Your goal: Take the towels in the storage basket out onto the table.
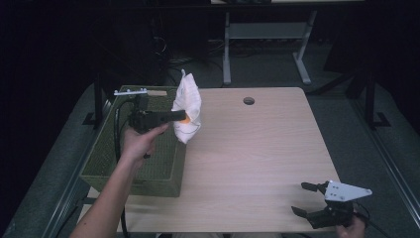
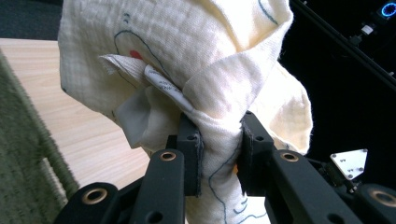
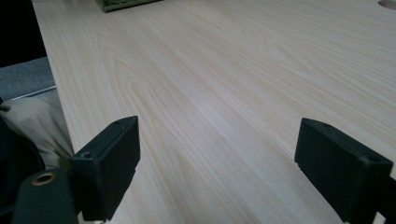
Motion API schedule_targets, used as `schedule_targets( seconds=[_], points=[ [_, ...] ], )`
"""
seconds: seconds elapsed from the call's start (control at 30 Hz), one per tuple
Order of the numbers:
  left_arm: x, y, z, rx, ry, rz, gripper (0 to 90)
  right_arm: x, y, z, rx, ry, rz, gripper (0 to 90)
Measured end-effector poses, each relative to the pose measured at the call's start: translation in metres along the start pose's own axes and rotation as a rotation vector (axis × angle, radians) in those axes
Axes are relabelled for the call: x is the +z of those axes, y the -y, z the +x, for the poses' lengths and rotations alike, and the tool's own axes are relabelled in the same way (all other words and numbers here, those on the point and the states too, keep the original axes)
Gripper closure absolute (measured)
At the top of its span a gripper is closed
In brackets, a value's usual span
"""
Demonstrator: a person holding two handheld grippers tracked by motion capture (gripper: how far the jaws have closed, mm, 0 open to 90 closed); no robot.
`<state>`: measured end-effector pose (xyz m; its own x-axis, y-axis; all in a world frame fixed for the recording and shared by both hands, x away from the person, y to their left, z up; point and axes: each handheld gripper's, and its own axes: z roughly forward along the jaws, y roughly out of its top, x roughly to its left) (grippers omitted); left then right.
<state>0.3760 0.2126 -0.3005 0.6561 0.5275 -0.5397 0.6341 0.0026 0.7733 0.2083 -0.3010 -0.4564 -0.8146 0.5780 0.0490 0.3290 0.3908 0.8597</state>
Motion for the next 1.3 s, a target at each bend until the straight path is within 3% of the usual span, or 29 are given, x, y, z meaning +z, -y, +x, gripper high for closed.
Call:
schedule_targets(
  seconds=[0.63, 0.7, 1.3],
  points=[
    [0.038, 0.004, -0.015, 0.025, 0.028, 0.059, 74.1, 0.000, 0.000, 0.000, 0.002, -0.004, -0.005, 13.8],
    [0.043, 0.004, -0.017, 0.033, 0.009, 0.071, 74.1, -0.001, 0.000, 0.000, 0.002, -0.004, -0.006, 13.8],
    [0.086, 0.012, -0.027, 0.038, 0.046, 0.124, 74.1, -0.001, 0.000, 0.000, -0.004, -0.009, -0.010, 13.8]
  ],
)
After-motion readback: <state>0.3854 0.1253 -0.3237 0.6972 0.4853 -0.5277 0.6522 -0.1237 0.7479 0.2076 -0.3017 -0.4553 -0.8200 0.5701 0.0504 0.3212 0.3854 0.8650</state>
